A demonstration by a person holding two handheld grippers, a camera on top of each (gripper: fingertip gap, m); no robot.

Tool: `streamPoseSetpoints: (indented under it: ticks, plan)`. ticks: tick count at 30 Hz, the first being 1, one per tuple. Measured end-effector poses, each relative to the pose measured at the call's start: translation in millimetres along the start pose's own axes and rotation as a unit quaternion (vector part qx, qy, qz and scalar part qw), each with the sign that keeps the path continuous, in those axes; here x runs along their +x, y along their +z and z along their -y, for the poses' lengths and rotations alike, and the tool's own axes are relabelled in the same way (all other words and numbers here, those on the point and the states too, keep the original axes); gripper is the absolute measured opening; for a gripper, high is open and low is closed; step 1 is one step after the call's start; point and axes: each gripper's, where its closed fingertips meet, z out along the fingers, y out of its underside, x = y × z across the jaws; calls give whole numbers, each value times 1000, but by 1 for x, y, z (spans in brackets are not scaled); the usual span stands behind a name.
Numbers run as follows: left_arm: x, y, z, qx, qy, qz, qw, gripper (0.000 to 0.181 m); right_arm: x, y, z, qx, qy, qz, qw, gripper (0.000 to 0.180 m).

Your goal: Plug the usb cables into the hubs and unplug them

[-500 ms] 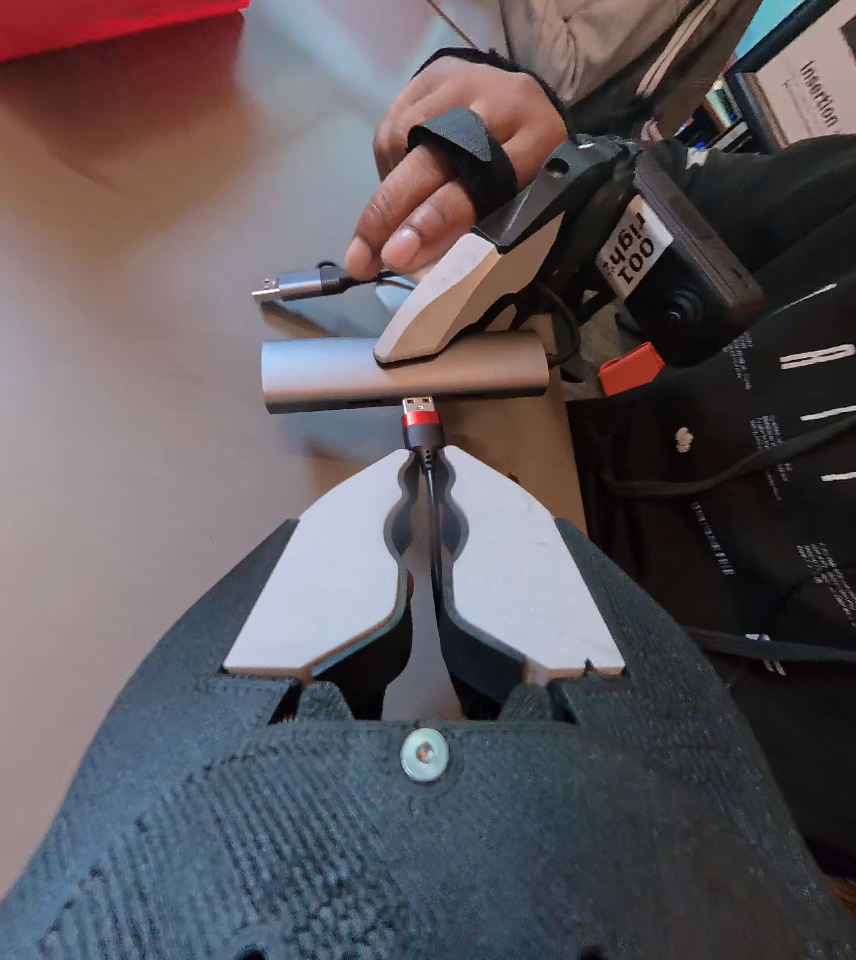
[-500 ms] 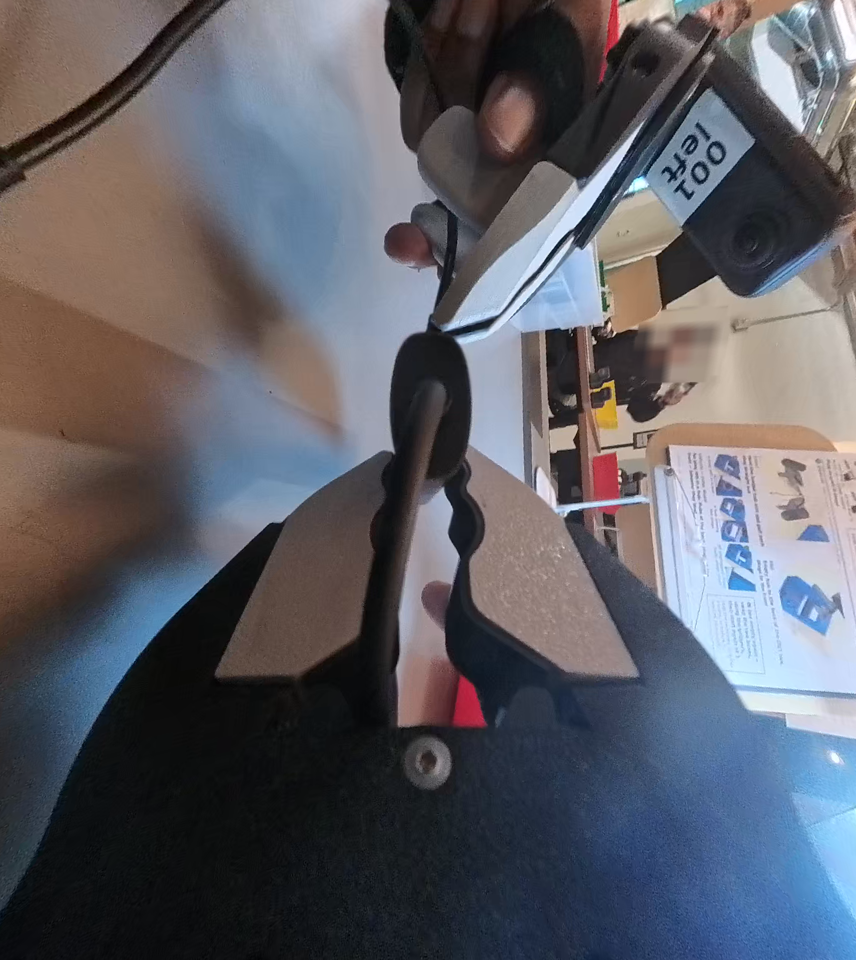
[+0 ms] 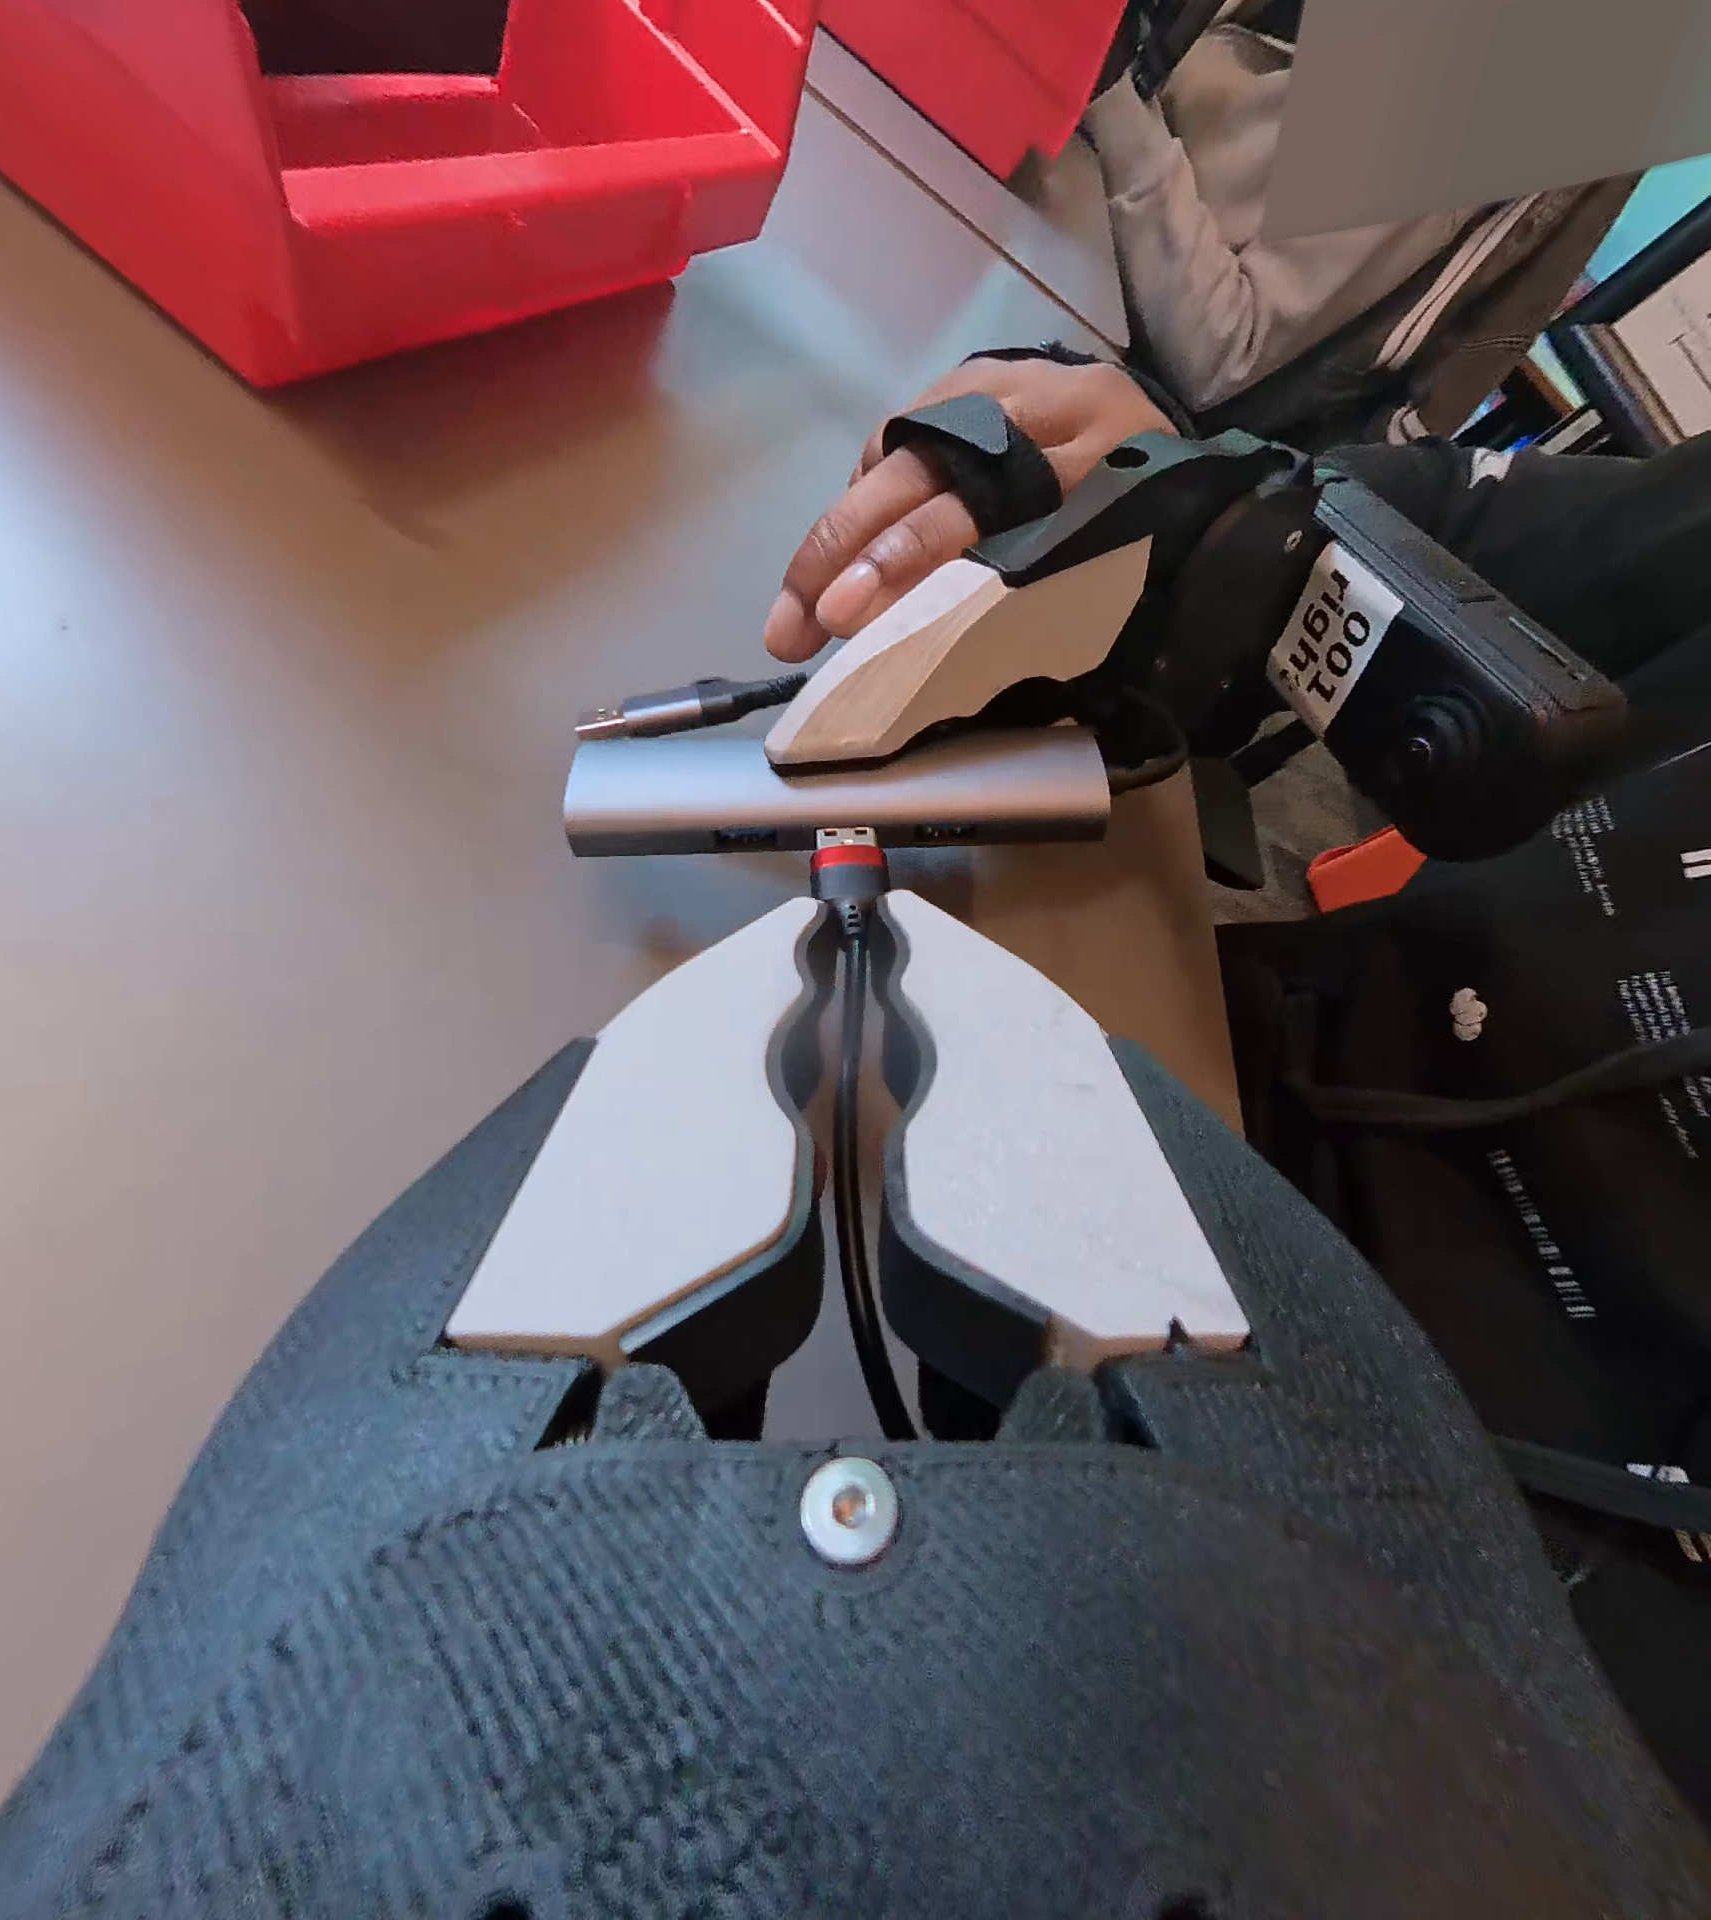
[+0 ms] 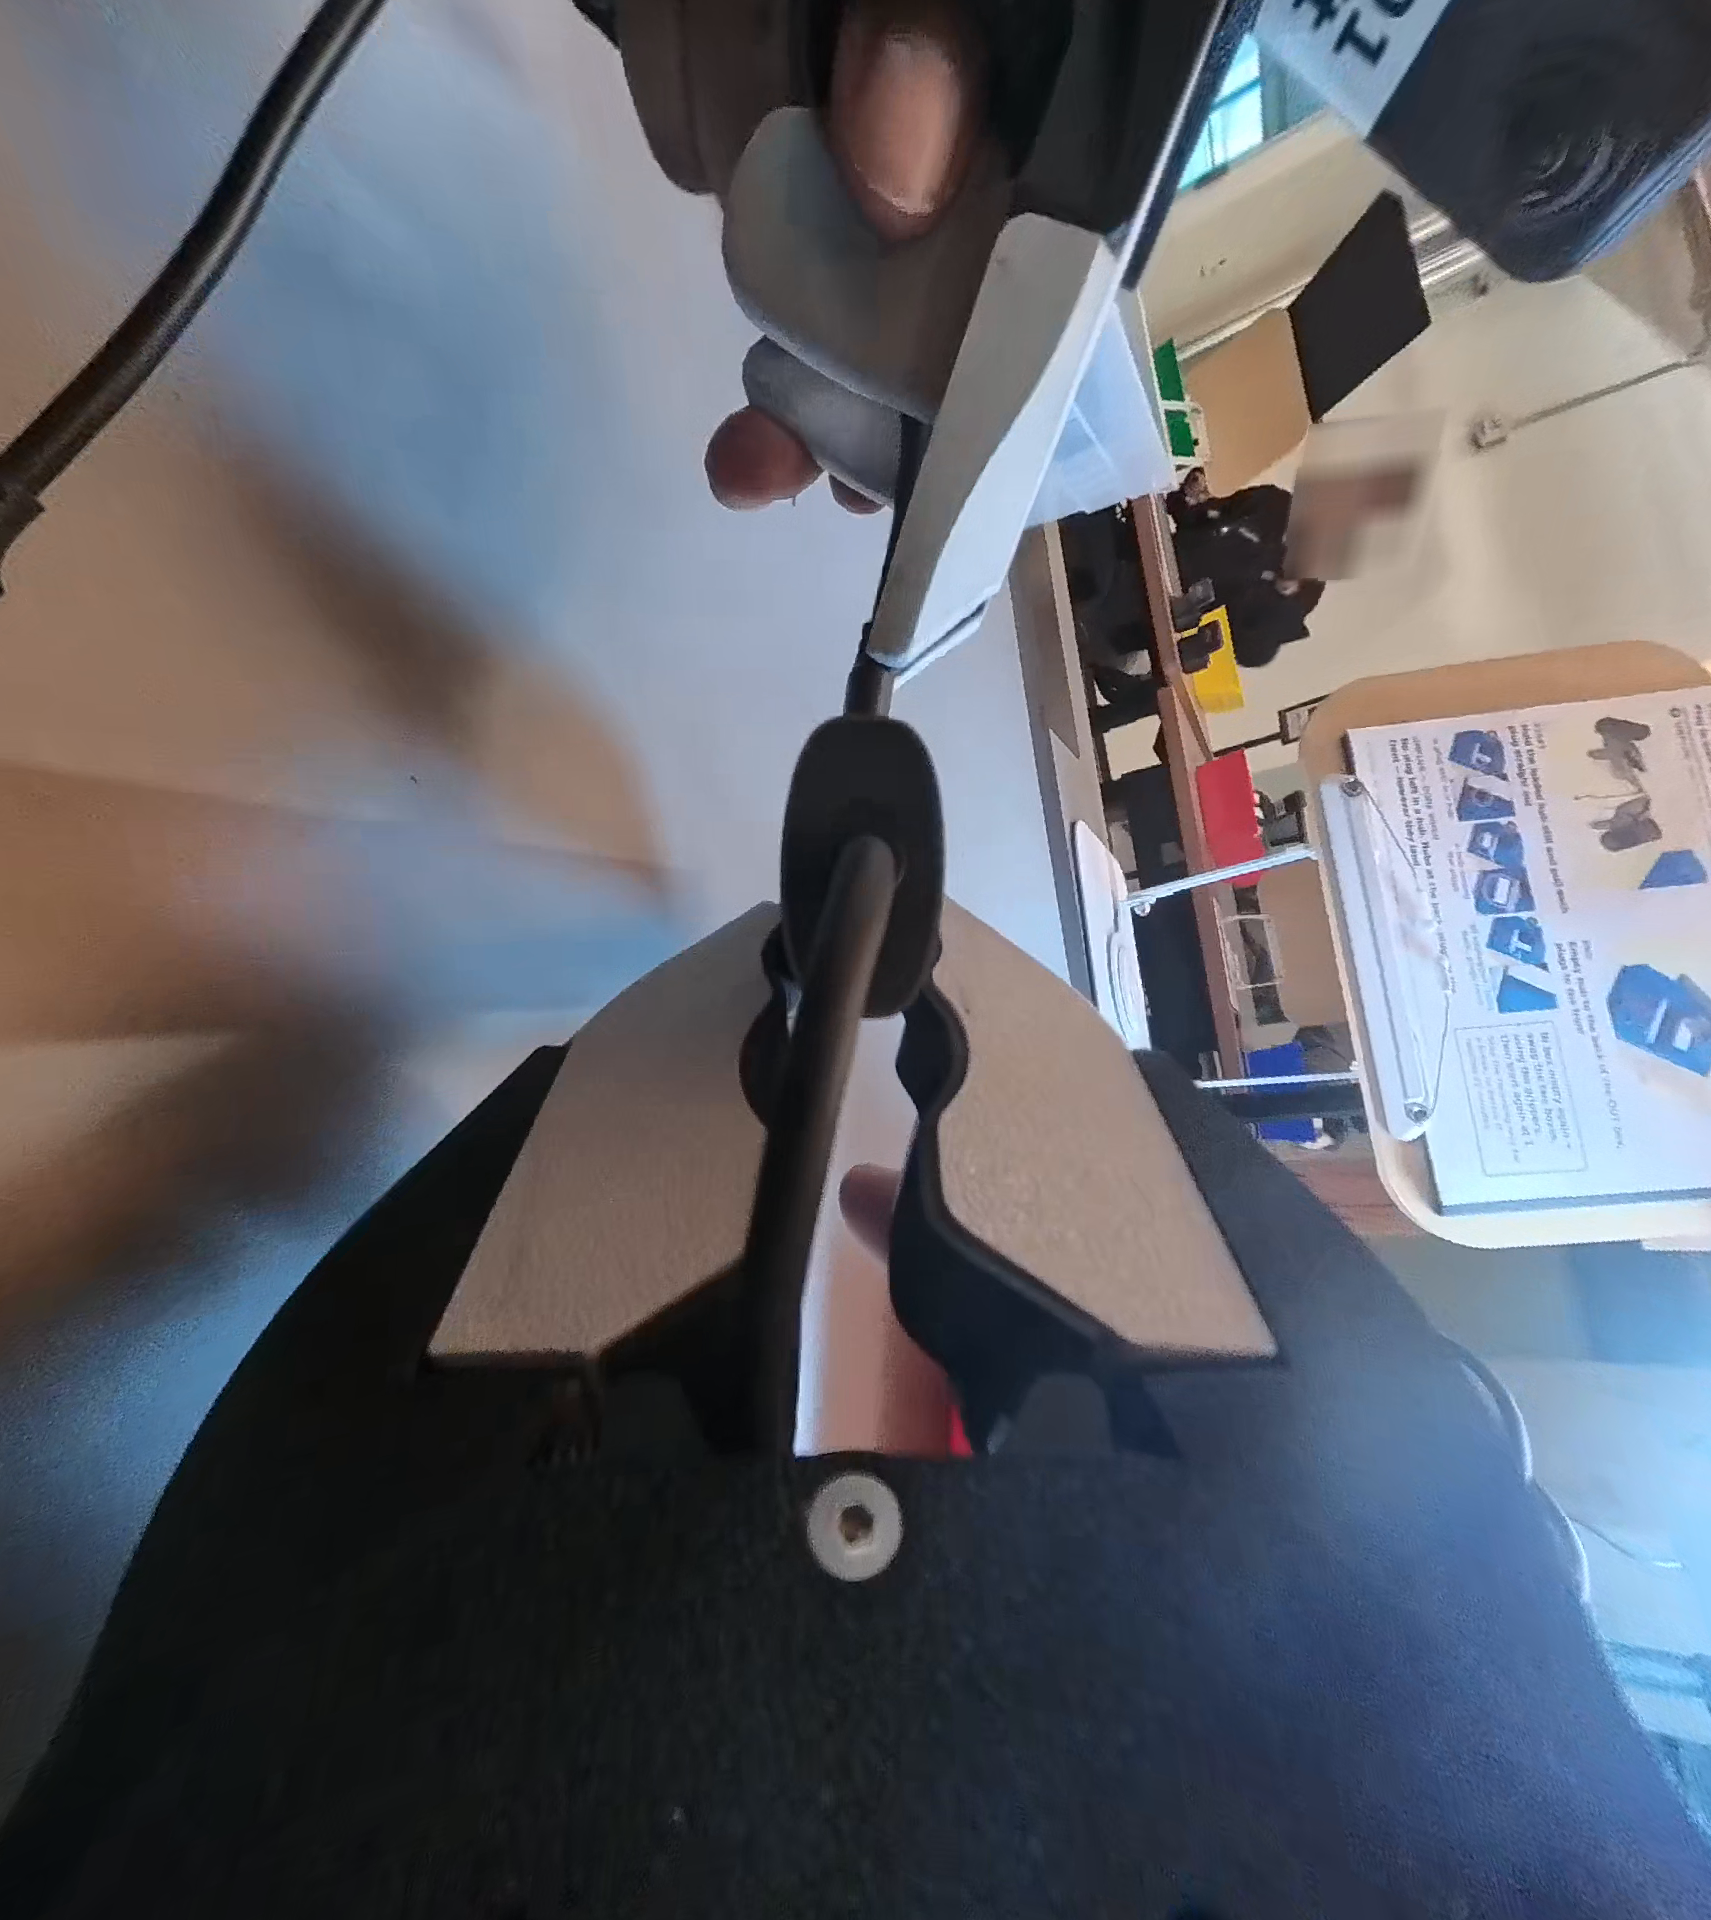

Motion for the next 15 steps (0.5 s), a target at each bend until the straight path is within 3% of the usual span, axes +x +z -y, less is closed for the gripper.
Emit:
streamPoseSetpoints:
  ticks: [8,11,15]
  plan:
    - [6,-7,7,11,40,15,999,7,5,0,6,22,45,-1,999,17]
    - [6,-8,5,-8,64,33,997,21,9,2,10,25,25,-12,999,17]
    - [4,-5,-2,-29,75,43,996,13,7,1,8,20,10,-14,1000,17]
